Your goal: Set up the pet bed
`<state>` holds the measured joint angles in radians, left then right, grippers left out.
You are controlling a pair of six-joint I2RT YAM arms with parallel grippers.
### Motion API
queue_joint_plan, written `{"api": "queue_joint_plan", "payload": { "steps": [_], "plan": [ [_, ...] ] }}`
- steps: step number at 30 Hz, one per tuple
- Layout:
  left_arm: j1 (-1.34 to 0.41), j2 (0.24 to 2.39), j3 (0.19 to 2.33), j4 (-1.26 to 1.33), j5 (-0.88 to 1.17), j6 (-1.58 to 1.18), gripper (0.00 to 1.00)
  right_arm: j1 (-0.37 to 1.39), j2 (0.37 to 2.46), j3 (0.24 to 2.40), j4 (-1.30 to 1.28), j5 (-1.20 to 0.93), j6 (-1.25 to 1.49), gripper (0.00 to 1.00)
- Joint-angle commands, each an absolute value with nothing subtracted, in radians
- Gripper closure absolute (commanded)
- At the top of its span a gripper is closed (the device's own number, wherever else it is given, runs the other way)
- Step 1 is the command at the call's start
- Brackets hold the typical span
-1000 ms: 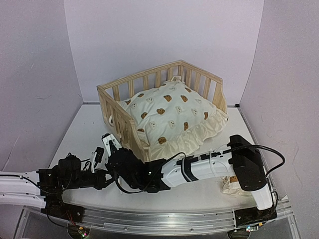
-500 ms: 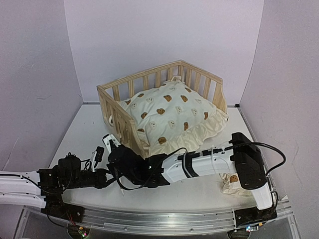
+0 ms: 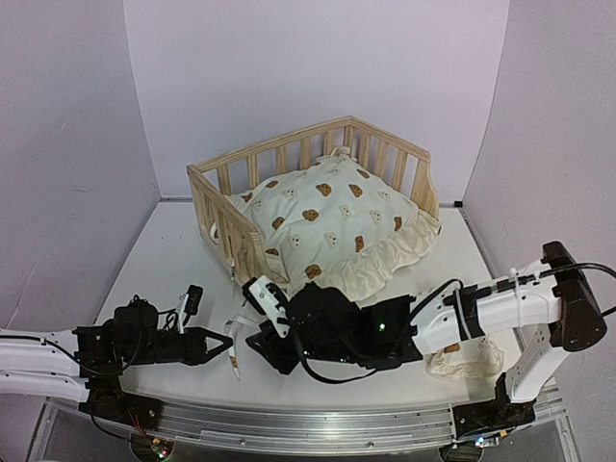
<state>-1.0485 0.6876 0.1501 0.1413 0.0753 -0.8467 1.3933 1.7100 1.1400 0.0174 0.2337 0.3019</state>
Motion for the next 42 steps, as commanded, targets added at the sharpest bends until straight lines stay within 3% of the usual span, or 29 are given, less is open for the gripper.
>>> {"api": "queue_joint_plan", "payload": {
  "steps": [1,9,20,35,42],
  "plan": [
    [-1.051,0.672,0.168,0.196,0.083,-0.866,1.0,1.407,1.798,1.016,0.437,0.231,0.17,0.61],
    [-1.051,0.667,0.164,0.193,0.085,-0.874,1.0,1.436,2.04,0.962,0.995,0.432,-0.009,0.67],
    [-1.051,0.656,0.179,0.186,0.084,-0.868,1.0,1.419,2.261,1.063,1.17,0.489,-0.123,0.7],
    [-1.051,0.661,0.196,0.166,0.084,-0.867,1.0,1.389,2.453,1.237,1.319,0.514,-0.165,0.56],
    [-1.051,0.646,0.196,0.156,0.084,-0.87,1.0,1.378,2.494,1.289,1.334,0.559,-0.16,0.56]
  ]
}}
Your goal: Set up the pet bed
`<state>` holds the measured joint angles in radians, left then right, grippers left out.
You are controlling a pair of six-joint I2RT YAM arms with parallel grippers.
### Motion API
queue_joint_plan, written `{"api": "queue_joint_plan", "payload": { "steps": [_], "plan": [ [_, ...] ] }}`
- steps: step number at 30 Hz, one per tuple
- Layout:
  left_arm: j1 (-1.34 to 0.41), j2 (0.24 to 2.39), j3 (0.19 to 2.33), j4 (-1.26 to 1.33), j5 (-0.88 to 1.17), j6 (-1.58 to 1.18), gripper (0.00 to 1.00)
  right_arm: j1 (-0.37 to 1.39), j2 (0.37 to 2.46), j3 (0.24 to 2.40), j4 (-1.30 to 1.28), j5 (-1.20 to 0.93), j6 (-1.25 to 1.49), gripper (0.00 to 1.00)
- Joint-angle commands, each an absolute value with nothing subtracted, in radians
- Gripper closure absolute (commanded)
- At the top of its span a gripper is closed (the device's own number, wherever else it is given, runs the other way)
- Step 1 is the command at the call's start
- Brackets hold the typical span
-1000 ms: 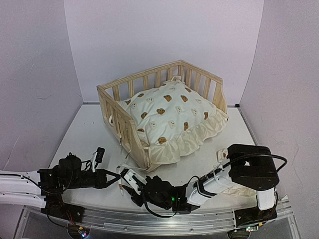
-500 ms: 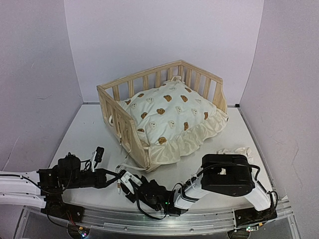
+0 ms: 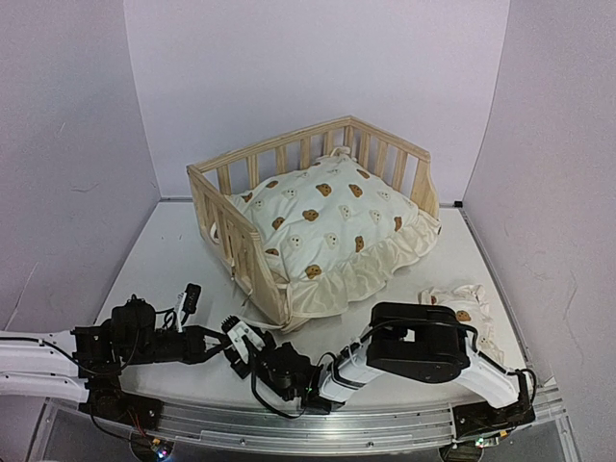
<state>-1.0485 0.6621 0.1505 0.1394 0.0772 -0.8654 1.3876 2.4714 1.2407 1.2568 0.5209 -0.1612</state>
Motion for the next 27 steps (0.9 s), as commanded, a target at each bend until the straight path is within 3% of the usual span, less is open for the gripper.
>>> {"api": "queue_joint_plan", "payload": {
  "steps": [1,5,6,8,9,19,27],
  "plan": [
    [-1.051,0.646,0.195,0.154,0.082,-0.871,1.0,1.378,2.499,1.293,1.338,0.556,-0.16,0.57],
    [-1.051,0.644,0.196,0.148,0.079,-0.871,1.0,1.376,2.503,1.295,1.346,0.518,-0.158,0.72],
    [-1.051,0.644,0.197,0.147,0.078,-0.871,1.0,1.376,2.503,1.292,1.347,0.507,-0.156,0.85],
    [-1.051,0.641,0.199,0.144,0.076,-0.87,1.0,1.376,2.499,1.276,1.351,0.503,-0.145,0.98],
    [-1.049,0.64,0.203,0.14,0.072,-0.869,1.0,1.377,2.492,1.263,1.352,0.5,-0.139,1.0],
    [-1.049,0.679,0.259,0.08,0.047,-0.816,1.0,1.379,2.21,0.889,1.26,0.42,0.133,1.0],
    [-1.048,0.781,0.286,0.118,0.061,-0.775,1.0,1.379,2.025,0.788,1.044,0.372,0.278,1.0]
  ]
}}
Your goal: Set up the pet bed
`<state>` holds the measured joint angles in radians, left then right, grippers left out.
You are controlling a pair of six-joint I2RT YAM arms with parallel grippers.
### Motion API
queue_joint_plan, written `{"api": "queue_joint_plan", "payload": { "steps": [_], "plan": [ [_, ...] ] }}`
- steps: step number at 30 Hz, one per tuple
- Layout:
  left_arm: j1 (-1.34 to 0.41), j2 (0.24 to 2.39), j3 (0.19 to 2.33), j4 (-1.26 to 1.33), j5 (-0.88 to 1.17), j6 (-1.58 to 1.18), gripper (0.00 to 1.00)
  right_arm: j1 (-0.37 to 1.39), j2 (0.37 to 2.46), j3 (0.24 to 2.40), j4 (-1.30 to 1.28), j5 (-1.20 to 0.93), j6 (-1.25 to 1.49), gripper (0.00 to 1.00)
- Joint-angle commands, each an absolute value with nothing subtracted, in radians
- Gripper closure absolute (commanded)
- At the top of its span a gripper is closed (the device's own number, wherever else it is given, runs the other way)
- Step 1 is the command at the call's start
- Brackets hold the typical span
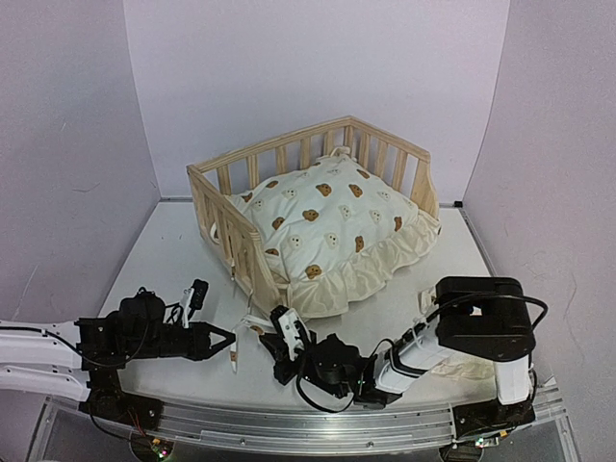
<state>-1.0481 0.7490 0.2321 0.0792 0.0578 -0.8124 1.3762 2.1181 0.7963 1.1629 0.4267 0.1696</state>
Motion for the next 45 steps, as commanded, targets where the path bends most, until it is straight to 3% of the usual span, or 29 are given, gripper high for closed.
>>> {"api": "queue_joint_plan", "payload": {
  "steps": [1,9,25,38,45],
  "plan": [
    [-1.048,0.793,0.292,0.121,0.066,-0.768,1.0,1.379,2.014,0.79,1.007,0.36,0.297,1.0],
    [-1.048,0.894,0.338,0.138,0.12,-0.729,1.0,1.379,1.959,0.839,0.781,0.261,0.345,1.0],
    [-1.048,0.969,0.337,0.174,0.099,-0.728,1.0,1.379,1.81,0.866,0.582,0.289,0.358,1.0],
    [-1.048,0.92,0.313,0.175,0.094,-0.75,1.0,1.379,1.753,1.179,0.056,0.274,-0.121,1.0],
    [-1.048,0.897,0.315,0.166,0.086,-0.752,1.0,1.36,1.888,1.472,-0.351,0.214,-0.348,1.0]
  ]
}}
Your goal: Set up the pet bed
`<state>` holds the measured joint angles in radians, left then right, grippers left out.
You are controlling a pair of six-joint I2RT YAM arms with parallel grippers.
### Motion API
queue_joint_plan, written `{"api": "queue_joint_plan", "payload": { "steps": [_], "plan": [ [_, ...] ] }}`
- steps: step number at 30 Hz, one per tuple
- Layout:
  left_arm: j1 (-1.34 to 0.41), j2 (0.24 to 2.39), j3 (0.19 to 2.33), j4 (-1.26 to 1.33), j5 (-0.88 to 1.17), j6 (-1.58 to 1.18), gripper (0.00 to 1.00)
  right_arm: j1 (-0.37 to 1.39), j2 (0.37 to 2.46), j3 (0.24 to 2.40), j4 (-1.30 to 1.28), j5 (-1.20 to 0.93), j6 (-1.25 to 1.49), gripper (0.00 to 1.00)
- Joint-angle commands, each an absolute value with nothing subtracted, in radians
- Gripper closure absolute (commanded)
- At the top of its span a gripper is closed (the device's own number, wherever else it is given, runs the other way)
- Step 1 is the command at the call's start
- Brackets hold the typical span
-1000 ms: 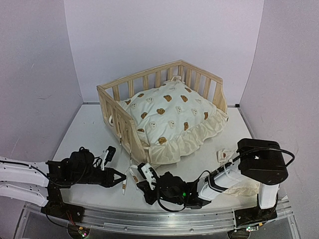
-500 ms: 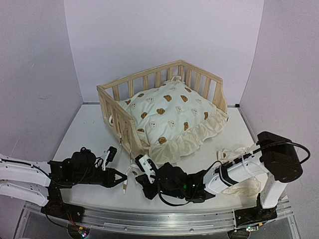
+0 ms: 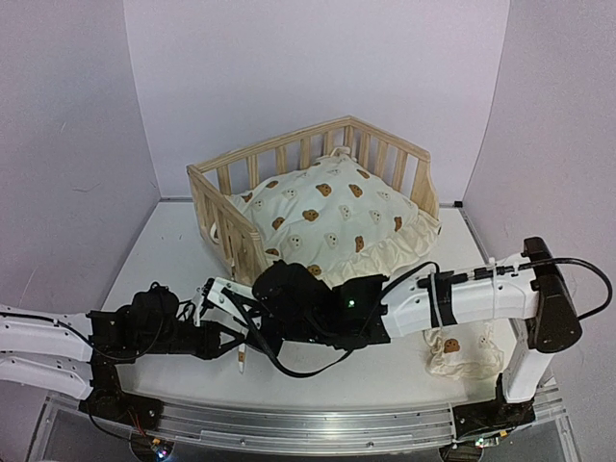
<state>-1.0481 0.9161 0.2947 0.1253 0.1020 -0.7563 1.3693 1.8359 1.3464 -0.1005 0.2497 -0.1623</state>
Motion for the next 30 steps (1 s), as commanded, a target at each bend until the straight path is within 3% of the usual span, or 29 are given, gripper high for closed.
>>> {"api": "queue_joint_plan", "payload": {
  "steps": [1,16,24,30],
  "plan": [
    [-1.048,0.895,0.317,0.162,0.084,-0.752,1.0,1.356,1.892,1.491,-0.374,0.203,-0.365,1.0],
    [-1.046,0.863,0.327,0.091,0.041,-0.738,1.0,1.319,2.006,1.749,-0.628,0.331,-0.628,1.0],
    [-1.045,0.86,0.331,0.074,0.046,-0.728,1.0,1.309,2.036,1.813,-0.638,0.444,-0.718,1.0],
    [-1.045,0.817,0.338,0.048,0.041,-0.728,1.0,1.281,2.054,1.785,-0.599,0.404,-0.679,1.0]
  ]
}}
